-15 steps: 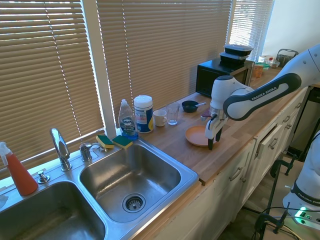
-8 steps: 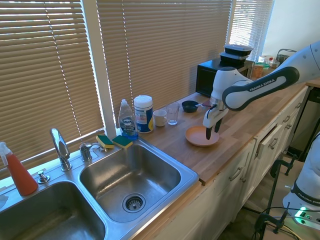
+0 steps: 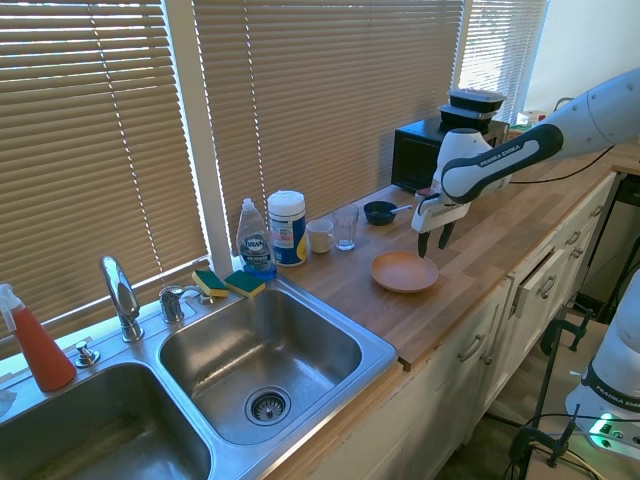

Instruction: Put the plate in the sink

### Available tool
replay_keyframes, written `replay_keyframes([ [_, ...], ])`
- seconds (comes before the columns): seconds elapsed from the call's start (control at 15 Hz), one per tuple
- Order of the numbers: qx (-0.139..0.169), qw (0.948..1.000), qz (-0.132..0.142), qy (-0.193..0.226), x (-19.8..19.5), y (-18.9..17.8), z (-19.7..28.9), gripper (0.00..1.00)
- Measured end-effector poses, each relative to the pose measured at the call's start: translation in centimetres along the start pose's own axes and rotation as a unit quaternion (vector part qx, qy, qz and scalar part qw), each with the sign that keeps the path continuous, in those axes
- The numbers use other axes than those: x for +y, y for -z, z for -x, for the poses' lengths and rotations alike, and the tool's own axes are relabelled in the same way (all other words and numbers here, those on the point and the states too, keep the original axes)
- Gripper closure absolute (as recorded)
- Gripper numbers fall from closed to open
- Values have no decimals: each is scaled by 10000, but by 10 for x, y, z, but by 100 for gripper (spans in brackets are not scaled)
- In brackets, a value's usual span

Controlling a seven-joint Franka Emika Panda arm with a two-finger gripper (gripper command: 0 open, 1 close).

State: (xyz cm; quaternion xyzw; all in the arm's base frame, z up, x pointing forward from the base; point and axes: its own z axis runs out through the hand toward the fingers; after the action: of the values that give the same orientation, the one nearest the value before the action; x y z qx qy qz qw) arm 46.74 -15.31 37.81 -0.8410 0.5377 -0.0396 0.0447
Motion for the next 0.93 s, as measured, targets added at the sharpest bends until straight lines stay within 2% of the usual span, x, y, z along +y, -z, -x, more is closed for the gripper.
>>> replay_keyframes([
  [0.2,-222,9997,-87,-54,3,-26,-20,0],
  [0.47,-593,9973,-424,109,7,-49,-41,0],
  [0.8,-691,9953,-622,276,1,-53,-49,0],
  [0.87,-708,9950,-631,317,-4,-51,-47,100],
  [0.93,-721,9947,-642,365,-9,-49,-45,100],
])
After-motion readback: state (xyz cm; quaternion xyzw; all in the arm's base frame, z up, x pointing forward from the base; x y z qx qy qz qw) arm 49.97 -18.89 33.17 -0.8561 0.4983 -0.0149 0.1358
